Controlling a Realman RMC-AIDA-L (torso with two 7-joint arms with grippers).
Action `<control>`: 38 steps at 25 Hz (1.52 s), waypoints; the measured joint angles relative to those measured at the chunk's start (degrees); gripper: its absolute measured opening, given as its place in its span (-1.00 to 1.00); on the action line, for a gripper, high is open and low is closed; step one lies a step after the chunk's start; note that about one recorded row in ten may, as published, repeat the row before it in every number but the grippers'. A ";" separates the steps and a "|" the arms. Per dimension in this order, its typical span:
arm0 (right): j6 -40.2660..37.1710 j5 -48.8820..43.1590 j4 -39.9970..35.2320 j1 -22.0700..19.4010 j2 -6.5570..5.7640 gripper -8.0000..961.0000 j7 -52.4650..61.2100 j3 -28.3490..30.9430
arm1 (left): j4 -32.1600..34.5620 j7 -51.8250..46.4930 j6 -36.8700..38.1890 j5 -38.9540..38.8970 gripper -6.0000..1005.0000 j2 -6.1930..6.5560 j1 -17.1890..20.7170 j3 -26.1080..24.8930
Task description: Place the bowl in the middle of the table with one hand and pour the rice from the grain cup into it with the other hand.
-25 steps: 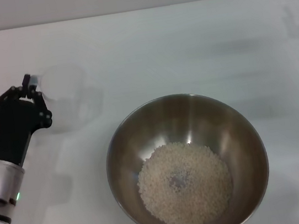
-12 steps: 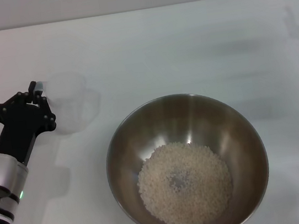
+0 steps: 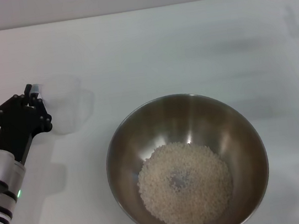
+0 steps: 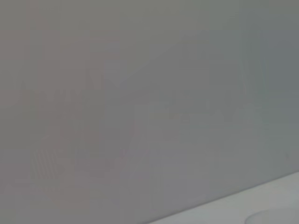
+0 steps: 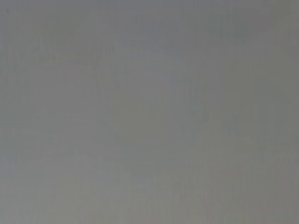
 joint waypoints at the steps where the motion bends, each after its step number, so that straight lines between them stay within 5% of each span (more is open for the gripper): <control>1: 0.01 0.00 0.00 0.02 0.00 0.04 -0.03 0.03 | 0.00 -0.02 -0.55 -0.03 -0.75 0.00 -0.03 -0.17; 15: -0.07 0.00 0.05 -0.13 0.18 0.04 -0.02 0.74 | 0.81 -3.04 -1.78 -0.13 -0.73 0.14 0.35 -0.55; 18: -0.07 0.00 0.02 -0.13 0.18 0.04 -0.02 0.74 | 1.25 -3.05 -1.73 -0.13 -0.35 0.23 0.56 -0.46; 38: 1.35 -0.02 0.02 0.45 0.39 0.04 -0.92 2.92 | 4.70 -9.76 5.09 0.46 -0.34 0.48 3.47 3.87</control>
